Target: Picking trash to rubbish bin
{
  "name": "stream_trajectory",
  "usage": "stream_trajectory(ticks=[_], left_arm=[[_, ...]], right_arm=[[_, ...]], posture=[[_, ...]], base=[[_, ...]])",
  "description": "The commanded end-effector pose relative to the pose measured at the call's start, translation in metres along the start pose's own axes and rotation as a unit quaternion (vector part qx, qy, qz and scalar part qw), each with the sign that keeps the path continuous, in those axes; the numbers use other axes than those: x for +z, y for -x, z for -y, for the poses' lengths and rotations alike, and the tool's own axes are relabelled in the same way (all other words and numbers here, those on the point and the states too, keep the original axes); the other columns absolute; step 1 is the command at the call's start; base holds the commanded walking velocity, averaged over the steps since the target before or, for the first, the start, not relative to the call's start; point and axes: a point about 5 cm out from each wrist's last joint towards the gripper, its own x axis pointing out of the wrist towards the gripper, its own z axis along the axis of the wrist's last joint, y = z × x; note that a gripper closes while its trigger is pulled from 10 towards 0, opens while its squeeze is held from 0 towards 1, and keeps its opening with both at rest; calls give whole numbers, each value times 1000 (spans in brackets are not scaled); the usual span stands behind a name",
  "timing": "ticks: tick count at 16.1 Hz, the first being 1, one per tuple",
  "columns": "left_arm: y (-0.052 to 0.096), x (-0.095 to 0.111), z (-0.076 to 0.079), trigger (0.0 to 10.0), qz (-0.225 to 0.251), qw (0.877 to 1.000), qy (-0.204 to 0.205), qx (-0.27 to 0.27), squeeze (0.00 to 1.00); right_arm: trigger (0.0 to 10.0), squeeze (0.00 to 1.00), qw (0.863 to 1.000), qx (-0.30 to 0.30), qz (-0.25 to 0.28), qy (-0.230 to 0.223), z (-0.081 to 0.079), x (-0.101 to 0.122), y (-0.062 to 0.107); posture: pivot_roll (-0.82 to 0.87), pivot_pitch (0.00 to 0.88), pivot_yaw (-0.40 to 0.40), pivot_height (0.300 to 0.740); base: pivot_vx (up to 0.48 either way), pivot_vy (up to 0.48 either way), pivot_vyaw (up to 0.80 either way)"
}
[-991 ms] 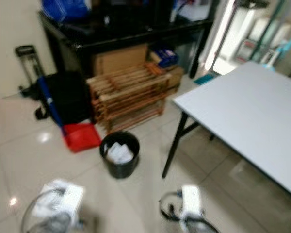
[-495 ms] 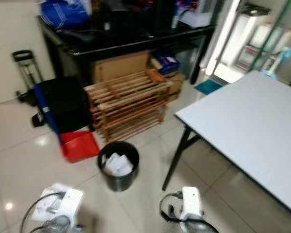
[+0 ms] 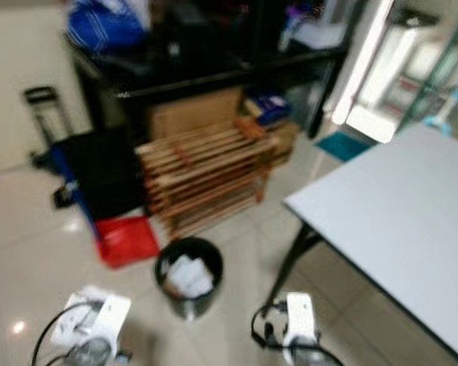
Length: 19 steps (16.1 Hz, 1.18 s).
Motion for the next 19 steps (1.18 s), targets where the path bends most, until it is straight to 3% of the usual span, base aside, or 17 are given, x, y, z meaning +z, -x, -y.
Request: stream_trajectory(ticks=[1, 12, 15, 19], left_arm=[[0, 2, -2, 10000, 4, 1000, -8, 0, 0], [-1, 6, -8, 10000, 5, 1000, 13, 15, 0], [-1, 6, -6, 10000, 4, 1000, 15, 15, 0], [-1, 10, -4, 10000, 16, 1000, 20, 12, 0]], right_arm=[[10000, 0, 1000, -1, 9, 1, -1, 7, -1], [10000, 0, 1000, -6, 10, -4, 4, 12, -1], [10000, 0, 1000, 0, 7, 15, 2, 11, -1], [10000, 0, 1000, 1, 2, 24, 1, 8, -1]], posture=[[-33, 0, -86, 740], [-36, 18, -97, 740], [-41, 37, -98, 740], [-47, 51, -98, 740]], base=[[386, 0, 0], [381, 0, 0], [375, 0, 0], [65, 0, 708]])
